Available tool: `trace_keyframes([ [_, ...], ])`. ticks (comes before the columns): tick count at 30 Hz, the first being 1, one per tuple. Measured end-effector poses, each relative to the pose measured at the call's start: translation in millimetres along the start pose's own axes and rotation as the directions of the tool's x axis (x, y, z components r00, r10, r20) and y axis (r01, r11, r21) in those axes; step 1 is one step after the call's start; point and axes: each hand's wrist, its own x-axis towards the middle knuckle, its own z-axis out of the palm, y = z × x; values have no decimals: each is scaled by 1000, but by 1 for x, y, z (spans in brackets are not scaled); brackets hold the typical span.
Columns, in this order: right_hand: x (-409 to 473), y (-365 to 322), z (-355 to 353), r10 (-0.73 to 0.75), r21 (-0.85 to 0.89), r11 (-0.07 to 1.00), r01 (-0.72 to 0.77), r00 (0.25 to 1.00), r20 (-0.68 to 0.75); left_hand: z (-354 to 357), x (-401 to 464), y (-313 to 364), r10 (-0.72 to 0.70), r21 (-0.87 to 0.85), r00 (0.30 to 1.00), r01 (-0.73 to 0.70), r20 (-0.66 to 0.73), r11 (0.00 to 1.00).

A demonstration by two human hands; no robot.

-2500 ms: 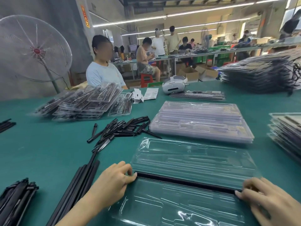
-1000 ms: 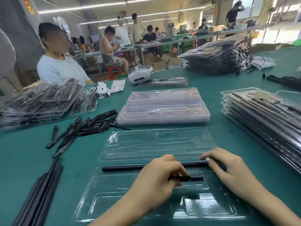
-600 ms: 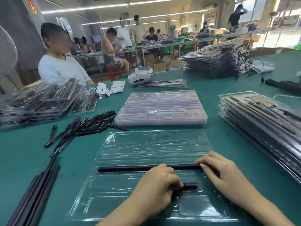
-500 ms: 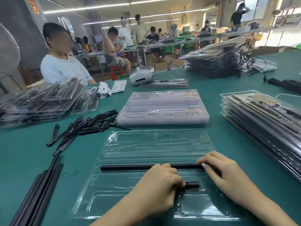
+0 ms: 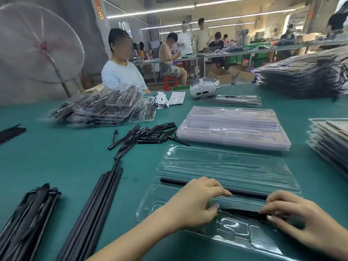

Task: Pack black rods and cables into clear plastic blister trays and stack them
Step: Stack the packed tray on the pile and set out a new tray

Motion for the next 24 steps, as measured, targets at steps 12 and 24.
trace_keyframes([
  [12,83,-58,55,-244,-171,933,316,907,343,-102,-146,-154,-776,291,436,897,-457,333],
  [24,116,-113,110,-291,-140,913,384,850,438,-115,-216,-180,-844,323,148,946,-516,-31],
])
